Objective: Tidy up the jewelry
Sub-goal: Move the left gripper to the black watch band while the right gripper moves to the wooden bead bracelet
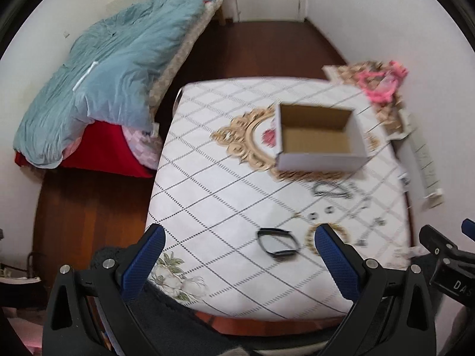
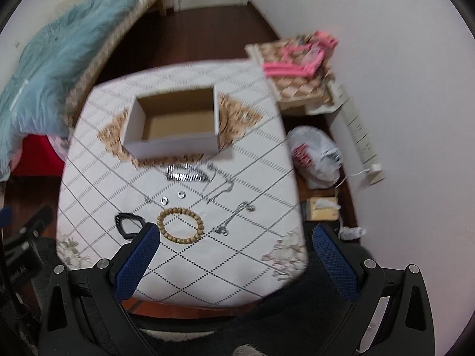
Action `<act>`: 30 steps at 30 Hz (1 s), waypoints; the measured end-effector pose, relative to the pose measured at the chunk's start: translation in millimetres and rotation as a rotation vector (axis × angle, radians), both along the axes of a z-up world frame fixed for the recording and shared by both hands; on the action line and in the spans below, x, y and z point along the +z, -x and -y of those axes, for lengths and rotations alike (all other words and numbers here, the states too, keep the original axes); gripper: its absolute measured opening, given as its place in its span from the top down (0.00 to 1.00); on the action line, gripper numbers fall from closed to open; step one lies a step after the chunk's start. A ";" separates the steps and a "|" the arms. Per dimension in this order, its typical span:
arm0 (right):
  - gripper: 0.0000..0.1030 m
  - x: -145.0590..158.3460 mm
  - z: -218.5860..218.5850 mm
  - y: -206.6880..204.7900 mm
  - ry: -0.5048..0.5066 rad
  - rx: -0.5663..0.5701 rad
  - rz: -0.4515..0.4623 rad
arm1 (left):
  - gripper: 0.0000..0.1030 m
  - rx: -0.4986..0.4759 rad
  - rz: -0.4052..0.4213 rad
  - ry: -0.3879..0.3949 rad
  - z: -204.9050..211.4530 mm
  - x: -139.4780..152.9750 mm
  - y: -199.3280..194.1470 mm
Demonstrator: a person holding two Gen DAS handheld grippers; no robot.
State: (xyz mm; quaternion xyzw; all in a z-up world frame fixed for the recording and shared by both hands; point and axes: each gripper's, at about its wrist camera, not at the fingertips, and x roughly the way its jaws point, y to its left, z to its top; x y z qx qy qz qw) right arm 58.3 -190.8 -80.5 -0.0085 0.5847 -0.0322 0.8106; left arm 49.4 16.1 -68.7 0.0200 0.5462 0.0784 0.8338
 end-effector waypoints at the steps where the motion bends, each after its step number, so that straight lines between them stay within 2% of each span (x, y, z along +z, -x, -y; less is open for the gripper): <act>1: 0.01 -20.4 -2.9 -7.6 0.005 0.003 -0.033 | 0.00 0.004 -0.010 -0.012 -2.4 -10.2 -3.5; 4: 0.07 -66.9 -9.9 -20.0 -0.020 0.013 -0.110 | 0.00 0.013 -0.048 -0.031 -7.4 -40.9 -13.9; 8: 0.19 -128.8 -22.8 -31.4 -0.033 0.040 -0.204 | 0.00 0.022 -0.113 -0.041 -9.8 -74.3 -23.6; 14: 0.30 -175.5 -40.3 -37.0 -0.032 0.080 -0.261 | 0.00 0.033 -0.158 -0.052 -10.6 -104.0 -27.5; 16: 0.36 -185.9 -43.5 -37.3 -0.033 0.095 -0.273 | 0.00 0.034 -0.171 -0.053 -10.8 -111.3 -28.4; 20: 0.39 -192.8 -49.4 -37.3 -0.028 0.119 -0.263 | 0.00 0.038 -0.200 -0.041 -11.5 -123.8 -28.3; 23: 0.51 -193.9 -53.2 -33.7 -0.024 0.148 -0.249 | 0.00 0.046 -0.217 -0.017 -14.1 -130.1 -28.0; 24: 0.61 -193.7 -54.9 -31.6 -0.022 0.160 -0.244 | 0.00 0.051 -0.223 -0.007 -15.7 -132.4 -27.5; 25: 0.85 -191.0 -55.8 -30.0 -0.021 0.169 -0.242 | 0.01 0.055 -0.229 0.002 -16.4 -133.2 -27.8; 26: 0.91 -190.4 -58.4 -28.9 -0.016 0.179 -0.239 | 0.01 0.061 -0.236 0.019 -18.4 -134.7 -27.0; 30: 0.91 -185.5 -45.5 -21.9 -0.033 0.127 -0.227 | 0.01 0.072 -0.251 0.098 -23.0 -142.9 -24.4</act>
